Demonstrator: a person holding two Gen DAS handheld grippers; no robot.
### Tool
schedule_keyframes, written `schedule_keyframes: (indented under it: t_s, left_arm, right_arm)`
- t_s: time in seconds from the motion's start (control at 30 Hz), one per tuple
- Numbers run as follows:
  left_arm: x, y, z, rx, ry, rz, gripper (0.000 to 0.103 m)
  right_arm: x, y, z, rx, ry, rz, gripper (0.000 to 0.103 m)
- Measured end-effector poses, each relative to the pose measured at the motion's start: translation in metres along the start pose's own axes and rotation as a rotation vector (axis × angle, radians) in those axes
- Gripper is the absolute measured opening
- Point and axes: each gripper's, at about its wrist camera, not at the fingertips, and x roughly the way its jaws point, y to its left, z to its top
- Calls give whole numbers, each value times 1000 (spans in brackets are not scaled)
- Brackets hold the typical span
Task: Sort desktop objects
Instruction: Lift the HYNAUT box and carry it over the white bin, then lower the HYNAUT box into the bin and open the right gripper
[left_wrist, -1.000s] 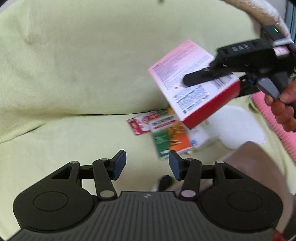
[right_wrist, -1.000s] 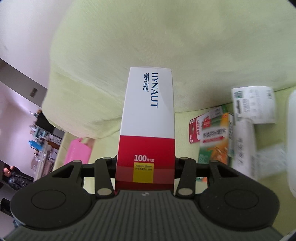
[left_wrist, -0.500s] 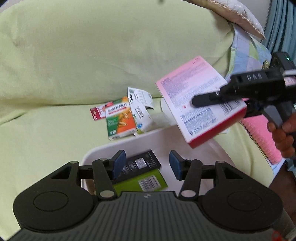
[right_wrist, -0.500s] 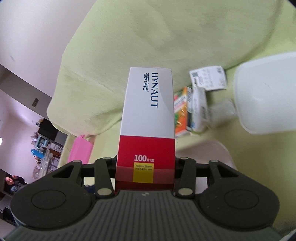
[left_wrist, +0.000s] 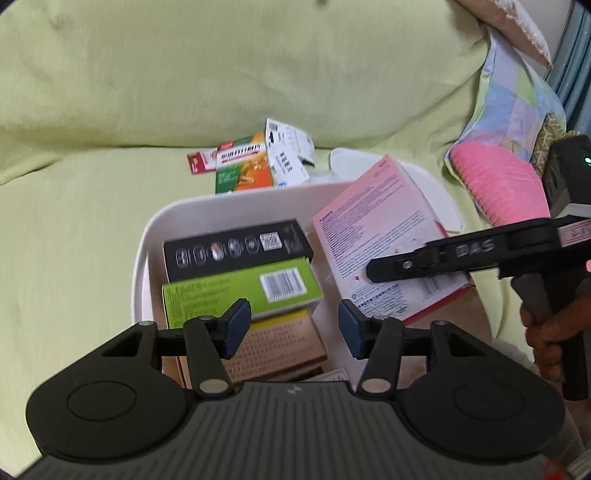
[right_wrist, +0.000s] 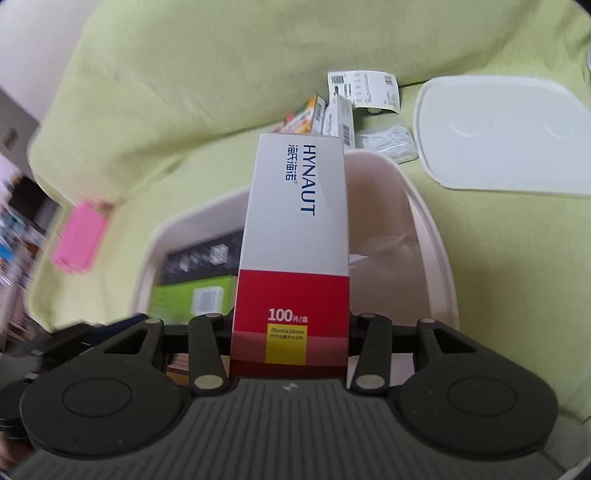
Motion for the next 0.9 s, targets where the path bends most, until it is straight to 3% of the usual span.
schedule_keyframes:
  t_s: [0.3,0.37,0.43,0.73,0.9]
  left_arm:
    - [8,-7,-7,15,21,5,56]
    - [8,-9,-8,20,23,6,56]
    - [8,-11,-10,23,25,9,56]
    - [2,-15,-22,-2,34,14,56]
    - [-2,-19,-30,-14,40,24,56]
  right_arm:
    - [33,16,-3,-73,22,-105,45]
    - [33,14,-2,-62,27,-80,60]
    - [29,11,-2,-44,30,-41,64]
    - [-24,-2,-24,-122,48,125,65]
    - [-35,5,-42,-243,64,57,65]
